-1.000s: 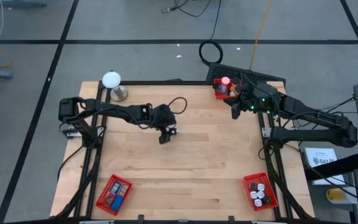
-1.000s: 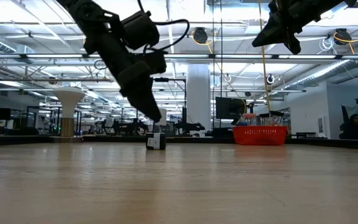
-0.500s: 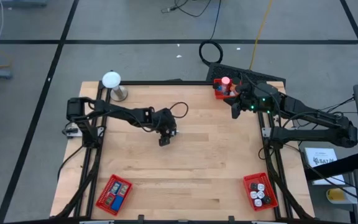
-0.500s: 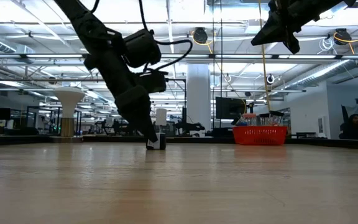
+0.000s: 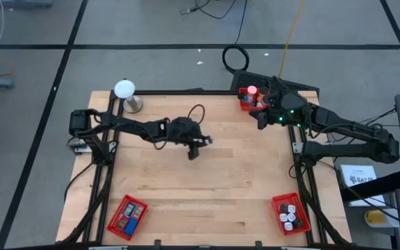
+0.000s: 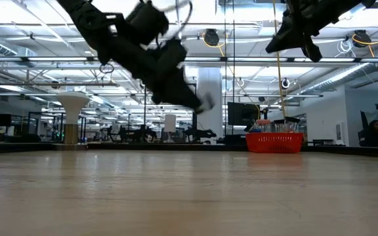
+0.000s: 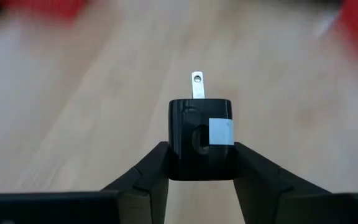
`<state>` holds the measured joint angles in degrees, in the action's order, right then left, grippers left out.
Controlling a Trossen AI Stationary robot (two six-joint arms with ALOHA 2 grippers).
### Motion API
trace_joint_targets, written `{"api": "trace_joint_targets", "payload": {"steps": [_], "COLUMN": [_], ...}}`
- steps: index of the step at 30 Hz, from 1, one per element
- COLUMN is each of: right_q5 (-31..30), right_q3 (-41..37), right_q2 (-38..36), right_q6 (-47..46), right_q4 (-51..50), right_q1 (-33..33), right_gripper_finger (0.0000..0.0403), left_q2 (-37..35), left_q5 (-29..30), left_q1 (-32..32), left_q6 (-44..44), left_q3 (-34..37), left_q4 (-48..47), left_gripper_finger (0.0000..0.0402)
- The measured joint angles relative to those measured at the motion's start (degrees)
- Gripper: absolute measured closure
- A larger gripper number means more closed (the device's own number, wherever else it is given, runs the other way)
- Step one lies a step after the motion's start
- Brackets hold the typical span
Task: Pick & Place Office items
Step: Put the black charger adapter into the bottom right red basket
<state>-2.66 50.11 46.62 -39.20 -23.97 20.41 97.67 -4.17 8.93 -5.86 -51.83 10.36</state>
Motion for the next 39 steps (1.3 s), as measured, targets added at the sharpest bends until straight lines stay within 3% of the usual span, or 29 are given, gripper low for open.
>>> {"api": "trace_joint_targets", "payload": {"steps": [3, 7, 12, 16, 22, 32, 39], "right_q5": [0.25, 5.71, 7.49, 10.12, 14.66, 14.84, 14.28], "right_q3": [0.00, 0.00, 0.00, 0.00, 0.00, 0.02, -0.02], "right_q2": [2.37, 6.95, 13.43, 17.94, 23.72, 32.44, 34.50], "right_q6": [-7.12, -16.36, -24.46, -26.16, -28.68, -30.63, -31.59], "right_q4": [-1.51, -1.73, -0.01, 6.03, 17.94, 27.88, 30.39], "right_q1": [-1.73, -4.41, -6.88, -7.41, -7.80, -10.25, -11.19], "right_gripper_finger": [0.0374, 0.0325, 0.0242, 0.0177, 0.0117, 0.0122, 0.0182], "left_q2": [-0.03, -0.03, 0.25, 0.43, 0.45, 0.45, 0.45], "left_q5": [2.86, 11.40, 16.84, 17.87, 20.48, 22.34, 22.34], "left_q1": [-2.30, -5.15, -7.08, -8.06, -9.37, -10.89, -11.09], "left_q6": [-2.31, -2.72, 0.49, 2.64, 3.80, 3.62, 3.56], "left_q3": [-0.02, -0.07, -2.08, -2.29, -2.36, -2.36, -2.36], "left_q4": [10.85, 17.29, 14.30, 12.85, 11.23, 11.21, 11.57], "left_gripper_finger": [0.0261, 0.0261, 0.0261, 0.0261, 0.0261, 0.0261, 0.0261]}}
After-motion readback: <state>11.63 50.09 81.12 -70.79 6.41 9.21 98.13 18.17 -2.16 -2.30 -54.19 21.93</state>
